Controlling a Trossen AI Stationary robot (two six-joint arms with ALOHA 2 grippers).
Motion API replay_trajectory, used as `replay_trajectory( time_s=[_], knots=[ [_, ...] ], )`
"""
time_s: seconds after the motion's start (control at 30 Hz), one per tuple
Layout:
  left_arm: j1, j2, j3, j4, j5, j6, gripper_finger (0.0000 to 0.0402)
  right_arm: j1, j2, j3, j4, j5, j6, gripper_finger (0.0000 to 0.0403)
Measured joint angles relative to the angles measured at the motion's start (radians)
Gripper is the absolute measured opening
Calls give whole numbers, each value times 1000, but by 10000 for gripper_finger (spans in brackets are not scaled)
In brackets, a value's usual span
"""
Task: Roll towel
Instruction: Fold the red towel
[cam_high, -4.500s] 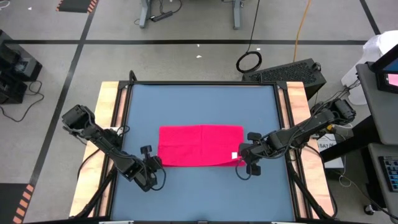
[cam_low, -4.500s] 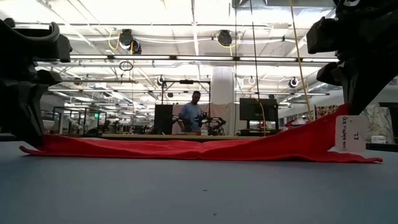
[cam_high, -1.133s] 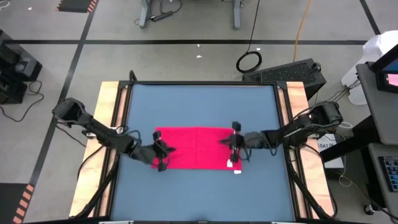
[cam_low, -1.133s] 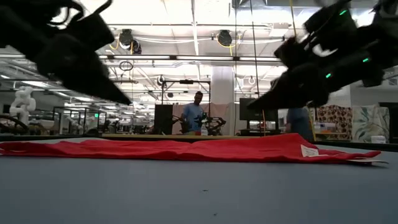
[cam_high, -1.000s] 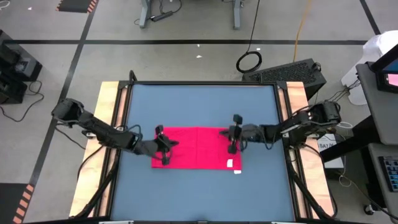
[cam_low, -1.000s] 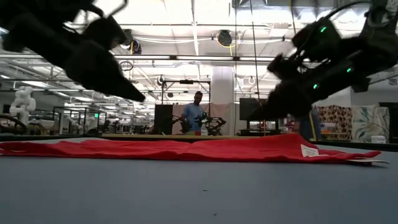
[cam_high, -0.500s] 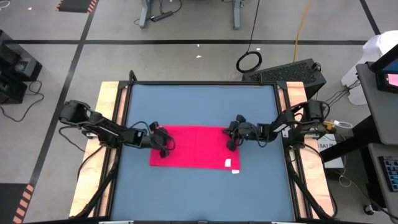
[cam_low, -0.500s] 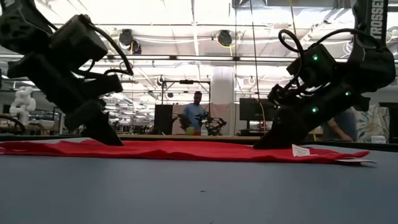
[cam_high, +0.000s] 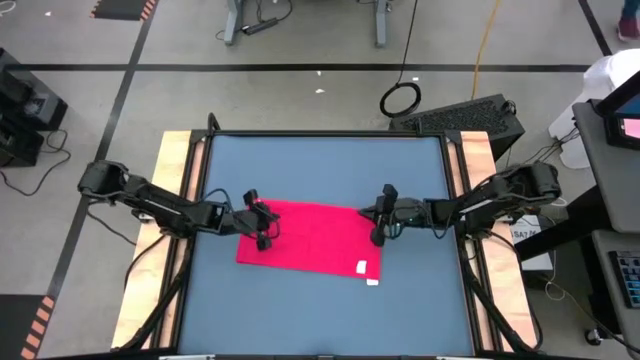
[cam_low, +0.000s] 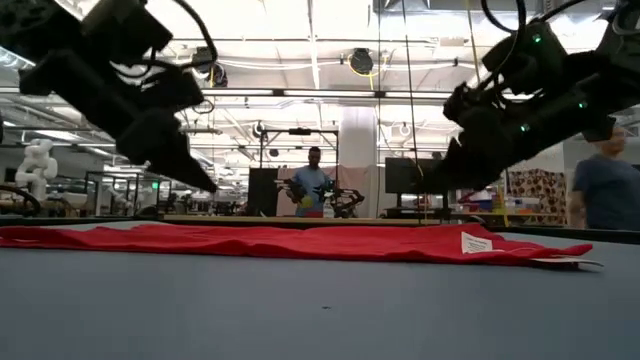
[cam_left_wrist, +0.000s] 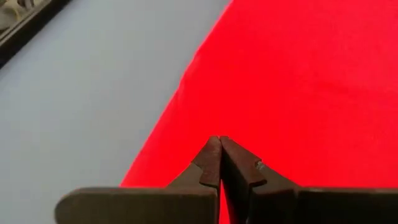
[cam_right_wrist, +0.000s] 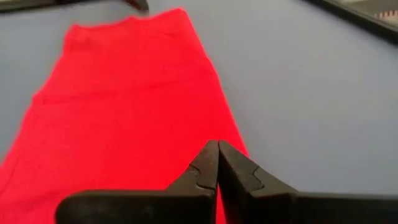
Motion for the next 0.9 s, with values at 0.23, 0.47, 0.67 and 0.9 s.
replay_trajectory(
  time_s=[0.23, 0.47, 0.67, 0.9],
  knots=[
    [-4, -80, 3, -185, 41, -431, 8, 39, 54, -1, -103, 5, 67, 0],
    [2, -52, 3, -335, 72, -538, 8, 68, 53, 16, -46, 6, 2, 0],
    [83, 47, 3, -290, 95, -459, 8, 67, 58, 155, -111, 1, -108, 0],
    [224, 194, 7, -19, 116, -289, 8, 67, 89, 399, -522, 2, -219, 0]
  ],
)
